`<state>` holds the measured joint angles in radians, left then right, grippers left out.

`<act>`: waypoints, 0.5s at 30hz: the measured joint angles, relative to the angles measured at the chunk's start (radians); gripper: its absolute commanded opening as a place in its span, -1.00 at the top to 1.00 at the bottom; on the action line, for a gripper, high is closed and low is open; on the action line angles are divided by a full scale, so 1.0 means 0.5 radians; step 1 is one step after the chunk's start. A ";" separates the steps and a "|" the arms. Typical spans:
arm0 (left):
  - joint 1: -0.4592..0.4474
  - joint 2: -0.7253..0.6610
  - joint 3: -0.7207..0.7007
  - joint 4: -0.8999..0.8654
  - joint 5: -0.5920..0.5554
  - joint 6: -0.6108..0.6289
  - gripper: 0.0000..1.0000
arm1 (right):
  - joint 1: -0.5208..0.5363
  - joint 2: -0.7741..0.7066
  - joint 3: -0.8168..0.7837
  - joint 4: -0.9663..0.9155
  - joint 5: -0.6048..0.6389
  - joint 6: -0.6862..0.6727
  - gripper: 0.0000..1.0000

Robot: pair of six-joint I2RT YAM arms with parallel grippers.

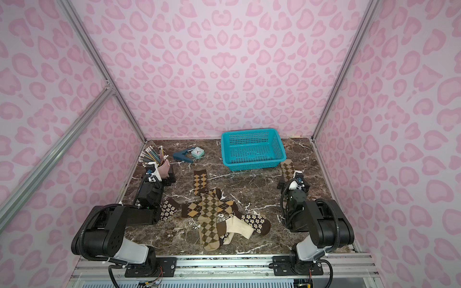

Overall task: Place the socks together as a pair
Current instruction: Adjust the sock at the center of the board.

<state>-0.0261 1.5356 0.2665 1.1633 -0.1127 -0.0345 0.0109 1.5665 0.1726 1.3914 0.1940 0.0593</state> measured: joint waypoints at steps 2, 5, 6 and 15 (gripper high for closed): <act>0.000 0.000 0.000 0.000 -0.001 0.000 -0.95 | 0.000 0.000 -0.001 0.000 -0.008 0.001 -1.00; 0.000 0.000 0.000 0.000 -0.001 0.000 -0.95 | 0.000 0.000 -0.001 0.000 -0.014 0.001 -1.00; 0.000 0.000 0.000 0.000 -0.001 0.000 -0.95 | 0.000 0.000 -0.001 0.000 -0.014 0.001 -1.00; 0.000 0.000 0.000 0.000 -0.001 0.001 -0.95 | 0.000 0.000 0.000 0.000 -0.014 0.001 -1.00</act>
<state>-0.0261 1.5356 0.2665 1.1633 -0.1131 -0.0341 0.0109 1.5665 0.1726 1.3914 0.1867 0.0597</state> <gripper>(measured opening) 0.973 0.998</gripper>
